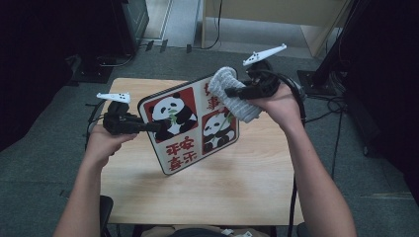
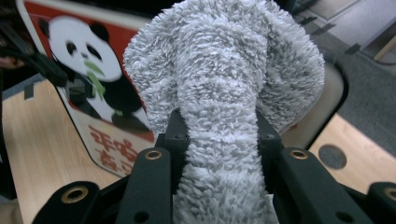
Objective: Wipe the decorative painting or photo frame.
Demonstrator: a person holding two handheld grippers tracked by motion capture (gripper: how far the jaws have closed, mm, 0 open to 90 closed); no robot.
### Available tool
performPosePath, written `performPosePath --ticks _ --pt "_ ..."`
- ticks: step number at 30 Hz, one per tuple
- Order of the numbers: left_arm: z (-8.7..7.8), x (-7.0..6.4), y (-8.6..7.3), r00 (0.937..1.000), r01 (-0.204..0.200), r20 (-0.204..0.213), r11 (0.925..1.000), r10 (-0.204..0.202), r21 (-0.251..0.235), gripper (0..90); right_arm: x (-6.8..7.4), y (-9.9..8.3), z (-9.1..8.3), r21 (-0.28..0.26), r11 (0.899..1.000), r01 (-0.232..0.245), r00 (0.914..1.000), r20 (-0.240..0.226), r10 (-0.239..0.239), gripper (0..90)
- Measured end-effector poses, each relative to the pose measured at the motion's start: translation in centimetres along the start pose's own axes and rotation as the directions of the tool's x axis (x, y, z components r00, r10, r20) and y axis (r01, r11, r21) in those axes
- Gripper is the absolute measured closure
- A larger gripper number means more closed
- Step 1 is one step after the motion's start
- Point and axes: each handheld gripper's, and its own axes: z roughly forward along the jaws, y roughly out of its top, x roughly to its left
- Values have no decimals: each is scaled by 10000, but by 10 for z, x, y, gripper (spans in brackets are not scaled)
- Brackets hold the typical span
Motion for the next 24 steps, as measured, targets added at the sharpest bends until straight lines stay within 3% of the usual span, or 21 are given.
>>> performPosePath --ticks 5,9,17,24 --pt "0 1 0 10000 20 44 10000 -19 -19 762 7 27 -4 -274 9993 272 9996 19 -271 678" --pt "-1 1 0 9999 24 97 10000 -24 -22 761 8 33 1 -223 9993 302 9995 44 -301 678" --pt "-1 3 -1 9998 1 191 10000 0 -34 759 5 20 23 131 9996 239 9997 -31 -238 677" --pt "-1 3 -1 9997 -41 230 10000 41 -9 758 4 10 30 116 9997 211 9997 -148 -209 677"
